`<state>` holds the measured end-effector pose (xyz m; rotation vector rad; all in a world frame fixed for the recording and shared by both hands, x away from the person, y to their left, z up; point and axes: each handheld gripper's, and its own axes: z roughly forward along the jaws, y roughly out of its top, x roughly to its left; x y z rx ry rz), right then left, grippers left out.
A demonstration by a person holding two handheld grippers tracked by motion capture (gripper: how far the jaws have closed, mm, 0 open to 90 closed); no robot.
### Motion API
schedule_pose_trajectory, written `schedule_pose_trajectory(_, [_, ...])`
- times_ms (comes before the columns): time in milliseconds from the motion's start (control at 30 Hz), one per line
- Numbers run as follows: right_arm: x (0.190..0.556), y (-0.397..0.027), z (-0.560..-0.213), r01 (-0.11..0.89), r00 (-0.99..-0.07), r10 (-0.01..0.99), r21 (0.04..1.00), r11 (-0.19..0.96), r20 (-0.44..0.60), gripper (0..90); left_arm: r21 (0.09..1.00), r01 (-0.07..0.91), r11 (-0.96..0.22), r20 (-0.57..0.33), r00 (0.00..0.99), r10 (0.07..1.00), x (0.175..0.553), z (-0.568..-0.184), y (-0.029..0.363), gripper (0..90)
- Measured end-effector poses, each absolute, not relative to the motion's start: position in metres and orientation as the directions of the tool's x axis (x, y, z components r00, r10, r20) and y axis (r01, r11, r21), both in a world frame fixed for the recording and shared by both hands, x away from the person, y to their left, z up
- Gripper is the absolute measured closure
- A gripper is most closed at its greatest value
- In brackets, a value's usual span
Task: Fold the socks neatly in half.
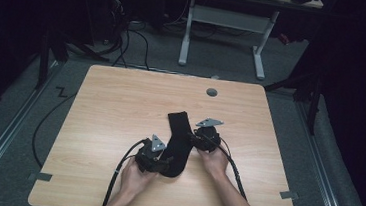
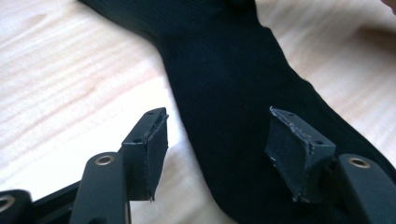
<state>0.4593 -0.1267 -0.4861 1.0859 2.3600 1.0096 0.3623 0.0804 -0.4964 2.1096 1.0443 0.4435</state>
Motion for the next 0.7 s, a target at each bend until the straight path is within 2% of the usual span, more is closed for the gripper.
schedule_pose_trajectory(200, [0.463, -0.128, -0.492, 0.538, -0.639, 0.769, 0.718, 0.440, 0.008, 64.7, 0.730, 0.538, -0.420, -0.011, 0.625, 0.781, 0.357, -0.502, 0.076, 39.0])
schedule_pose_trajectory(400, [0.451, -0.127, -0.484, 0.493, -0.666, 0.746, 0.750, 0.441, -0.001, 61.6, 0.730, 0.535, -0.425, -0.019, 0.638, 0.770, 0.358, -0.499, 0.072, 38.5])
schedule_pose_trajectory(700, [0.437, -0.118, -0.490, 0.480, -0.683, 0.730, 0.743, 0.467, -0.018, 56.4, 0.743, 0.572, -0.348, -0.058, 0.573, 0.818, 0.384, -0.485, 0.086, 40.2])
